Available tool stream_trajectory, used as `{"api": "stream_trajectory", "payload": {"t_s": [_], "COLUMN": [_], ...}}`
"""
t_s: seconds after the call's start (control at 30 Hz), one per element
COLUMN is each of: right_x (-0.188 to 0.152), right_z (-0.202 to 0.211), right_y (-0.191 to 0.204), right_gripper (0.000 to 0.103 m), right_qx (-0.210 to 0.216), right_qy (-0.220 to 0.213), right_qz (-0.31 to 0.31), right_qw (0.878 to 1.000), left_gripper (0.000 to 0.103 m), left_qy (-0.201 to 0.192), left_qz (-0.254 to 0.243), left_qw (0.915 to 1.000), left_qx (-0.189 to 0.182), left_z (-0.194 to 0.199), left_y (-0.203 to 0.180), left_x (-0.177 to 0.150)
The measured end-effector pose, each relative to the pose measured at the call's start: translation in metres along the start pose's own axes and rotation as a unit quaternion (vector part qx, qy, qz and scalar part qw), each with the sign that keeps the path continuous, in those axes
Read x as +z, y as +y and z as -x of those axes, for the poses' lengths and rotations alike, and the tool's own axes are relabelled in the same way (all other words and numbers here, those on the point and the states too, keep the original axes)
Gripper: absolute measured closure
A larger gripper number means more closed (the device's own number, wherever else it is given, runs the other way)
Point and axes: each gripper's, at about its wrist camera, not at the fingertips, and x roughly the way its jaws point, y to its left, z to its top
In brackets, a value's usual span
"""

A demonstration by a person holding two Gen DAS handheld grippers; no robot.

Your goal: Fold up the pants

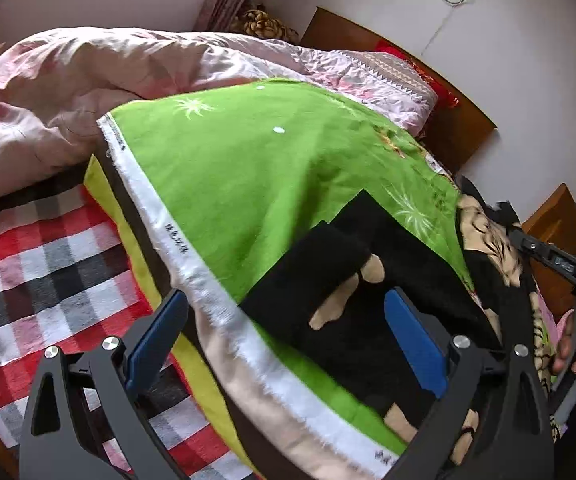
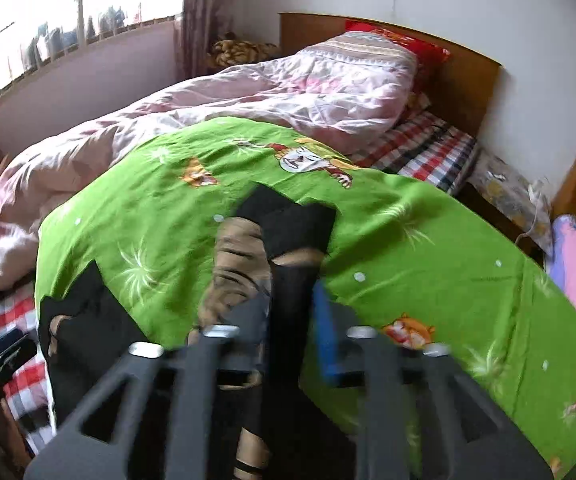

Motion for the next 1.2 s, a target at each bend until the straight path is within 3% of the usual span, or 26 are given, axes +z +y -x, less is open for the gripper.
{"api": "stream_trajectory", "payload": {"t_s": [0.03, 0.1, 0.17, 0.23, 0.3, 0.4, 0.47, 0.5, 0.53, 0.57, 0.63, 0.7, 0.73, 0.83, 0.93, 1.0, 1.07, 1.17, 1.2], "right_x": [0.002, 0.009, 0.013, 0.017, 0.016, 0.012, 0.009, 0.009, 0.009, 0.009, 0.012, 0.012, 0.015, 0.035, 0.04, 0.034, 0.027, 0.029, 0.028], "right_z": [0.004, 0.013, 0.01, -0.015, -0.045, -0.082, -0.087, -0.086, -0.08, -0.077, -0.069, -0.055, -0.049, -0.045, -0.066, -0.088, -0.099, -0.094, -0.093], "right_y": [0.005, 0.023, 0.051, 0.089, 0.116, 0.134, 0.139, 0.139, 0.14, 0.139, 0.129, 0.123, 0.117, 0.105, 0.111, 0.118, 0.119, 0.109, 0.107], "right_gripper": [0.02, 0.016, 0.018, 0.038, 0.048, 0.048, 0.05, 0.063, 0.089, 0.095, 0.097, 0.098, 0.098, 0.098, 0.098, 0.097, 0.097, 0.097, 0.097], "right_qx": [0.024, 0.075, 0.118, 0.195, 0.199, 0.232, 0.229, 0.227, 0.227, 0.226, 0.226, 0.223, 0.216, 0.213, 0.198, 0.183, 0.182, 0.192, 0.189], "right_qy": [-0.013, -0.05, -0.051, -0.005, 0.046, 0.111, 0.11, 0.107, 0.1, 0.092, 0.065, 0.045, 0.03, 0.009, 0.031, 0.062, 0.066, 0.059, 0.058], "right_qz": [0.01, 0.044, 0.087, 0.138, 0.192, 0.224, 0.253, 0.263, 0.273, 0.276, 0.265, 0.247, 0.234, 0.208, 0.218, 0.226, 0.227, 0.207, 0.208], "right_qw": [1.0, 0.995, 0.988, 0.971, 0.96, 0.94, 0.933, 0.931, 0.93, 0.93, 0.935, 0.942, 0.947, 0.955, 0.955, 0.955, 0.954, 0.958, 0.958], "left_gripper": [0.004, 0.005, 0.009, 0.019, 0.019, 0.019, 0.019, 0.02, 0.022, 0.03, 0.054, 0.092, 0.097, 0.098, 0.099, 0.095, 0.095, 0.066, 0.066], "left_qy": [0.005, 0.013, 0.016, 0.016, 0.011, 0.015, 0.024, 0.026, 0.027, 0.025, 0.021, 0.013, 0.0, -0.004, 0.008, 0.019, 0.01, 0.008, 0.011], "left_qz": [0.002, 0.002, -0.01, -0.025, -0.036, -0.051, -0.069, -0.076, -0.087, -0.093, -0.102, -0.113, -0.128, -0.142, -0.137, -0.112, -0.093, -0.055, -0.034], "left_qw": [1.0, 0.9999, 0.9998, 0.9993, 0.999, 0.9983, 0.997, 0.9963, 0.9954, 0.9949, 0.9942, 0.9931, 0.9905, 0.9881, 0.9855, 0.9876, 0.9888, 0.9964, 0.9985], "left_qx": [0.002, 0.002, 0.007, 0.023, 0.025, 0.024, 0.026, 0.028, 0.031, 0.031, 0.028, 0.028, 0.05, 0.059, 0.099, 0.108, 0.117, 0.064, 0.042], "left_z": [-0.006, -0.012, -0.017, -0.021, -0.021, -0.023, -0.03, -0.032, -0.034, -0.034, -0.029, -0.021, -0.016, -0.019, -0.04, -0.049, -0.042, -0.026, -0.022], "left_y": [0.0, 0.0, -0.002, -0.004, -0.005, -0.006, -0.009, -0.01, -0.012, -0.013, -0.016, -0.023, -0.029, -0.037, -0.034, -0.027, -0.031, -0.03, -0.026], "left_x": [0.0, -0.001, -0.002, -0.002, 0.0, 0.003, 0.005, 0.005, 0.005, 0.005, 0.005, 0.007, 0.01, 0.022, 0.031, 0.031, 0.03, 0.027, 0.027]}}
